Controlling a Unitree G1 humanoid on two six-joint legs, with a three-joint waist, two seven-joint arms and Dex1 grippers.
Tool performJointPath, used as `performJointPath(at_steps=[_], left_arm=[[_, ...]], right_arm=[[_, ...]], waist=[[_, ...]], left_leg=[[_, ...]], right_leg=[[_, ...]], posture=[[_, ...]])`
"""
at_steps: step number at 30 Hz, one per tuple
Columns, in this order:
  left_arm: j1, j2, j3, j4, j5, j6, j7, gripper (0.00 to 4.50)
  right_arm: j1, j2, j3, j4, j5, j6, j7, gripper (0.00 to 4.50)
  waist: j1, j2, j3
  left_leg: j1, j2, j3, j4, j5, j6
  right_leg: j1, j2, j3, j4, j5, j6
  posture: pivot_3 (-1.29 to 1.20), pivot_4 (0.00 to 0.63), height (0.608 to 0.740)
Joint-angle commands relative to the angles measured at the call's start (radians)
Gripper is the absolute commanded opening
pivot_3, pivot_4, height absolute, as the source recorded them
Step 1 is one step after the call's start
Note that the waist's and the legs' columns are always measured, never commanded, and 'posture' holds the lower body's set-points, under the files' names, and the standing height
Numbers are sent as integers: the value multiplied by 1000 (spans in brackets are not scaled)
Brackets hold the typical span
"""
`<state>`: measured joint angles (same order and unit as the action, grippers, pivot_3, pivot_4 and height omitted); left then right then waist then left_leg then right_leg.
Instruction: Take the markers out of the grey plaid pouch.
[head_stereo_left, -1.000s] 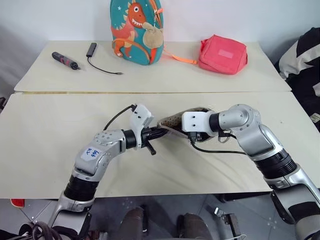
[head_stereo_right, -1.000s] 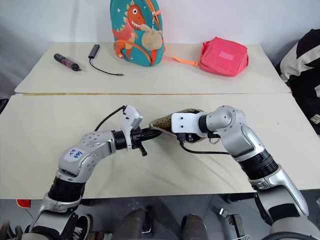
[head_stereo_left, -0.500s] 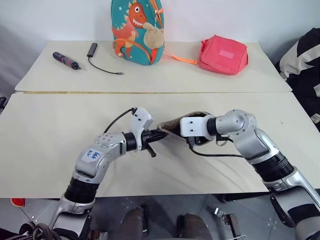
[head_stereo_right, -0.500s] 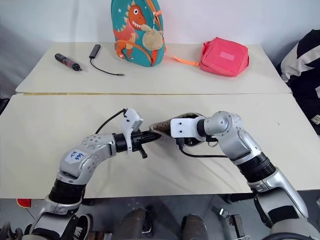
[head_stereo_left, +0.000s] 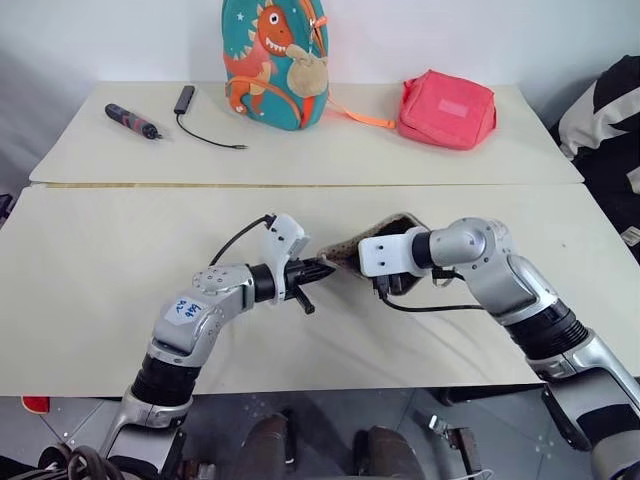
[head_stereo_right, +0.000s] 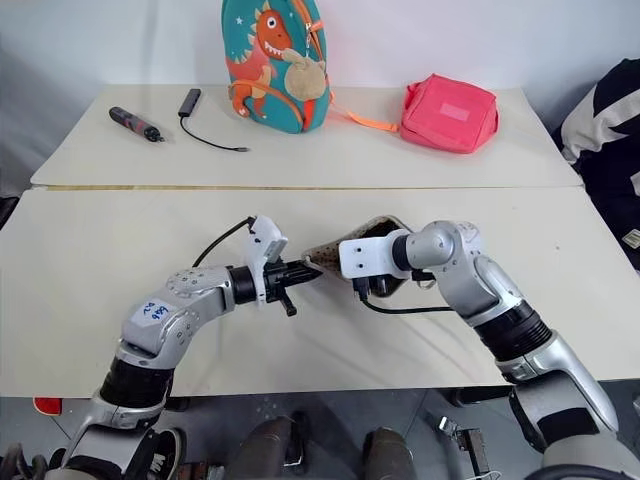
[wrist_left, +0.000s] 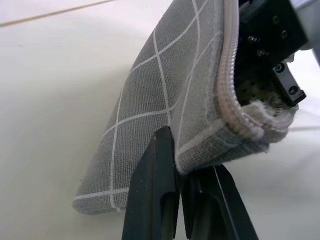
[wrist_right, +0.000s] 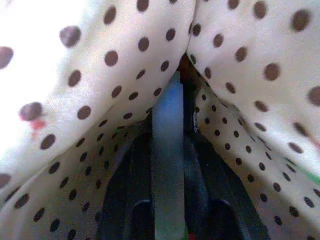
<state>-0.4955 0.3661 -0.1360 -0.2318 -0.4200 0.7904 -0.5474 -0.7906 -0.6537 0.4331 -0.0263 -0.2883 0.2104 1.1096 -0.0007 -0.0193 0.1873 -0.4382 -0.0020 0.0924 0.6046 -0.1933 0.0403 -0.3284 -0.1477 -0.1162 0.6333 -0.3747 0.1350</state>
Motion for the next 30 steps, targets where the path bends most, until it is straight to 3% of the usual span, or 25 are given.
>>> performJointPath(at_steps=[1,8,13,23,30], left_arm=[[-17,-34,14,-14,16,-23,39,0],[-62,-132,12,-2,26,-56,88,0],[-15,-60,-72,-12,110,-102,39,0],[-89,-211,104,63,53,-62,180,0],[-84,-187,100,56,35,-24,162,0]], right_arm=[[-45,-16,-42,-56,4,4,7,451],[29,13,-11,-84,8,74,27,451],[25,20,-44,-75,24,119,9,451],[21,-20,-35,-113,19,55,32,451],[4,10,-55,-100,24,-4,-12,451]], waist=[[0,0,0],[3,0,0],[-1,0,0],[6,0,0],[1,0,0]], left_leg=[[0,0,0,0,0,0],[0,0,-2,0,0,0],[1,0,-1,-1,0,0],[0,0,-2,1,0,1],[0,0,-2,0,0,0]], right_leg=[[0,0,0,0,0,0],[3,0,-1,-4,0,0],[3,1,-2,-4,0,0],[4,0,-3,-5,1,2],[4,0,-3,-5,1,2]], posture=[[0,150,740],[0,150,740],[0,150,740],[0,150,740],[0,150,740]])
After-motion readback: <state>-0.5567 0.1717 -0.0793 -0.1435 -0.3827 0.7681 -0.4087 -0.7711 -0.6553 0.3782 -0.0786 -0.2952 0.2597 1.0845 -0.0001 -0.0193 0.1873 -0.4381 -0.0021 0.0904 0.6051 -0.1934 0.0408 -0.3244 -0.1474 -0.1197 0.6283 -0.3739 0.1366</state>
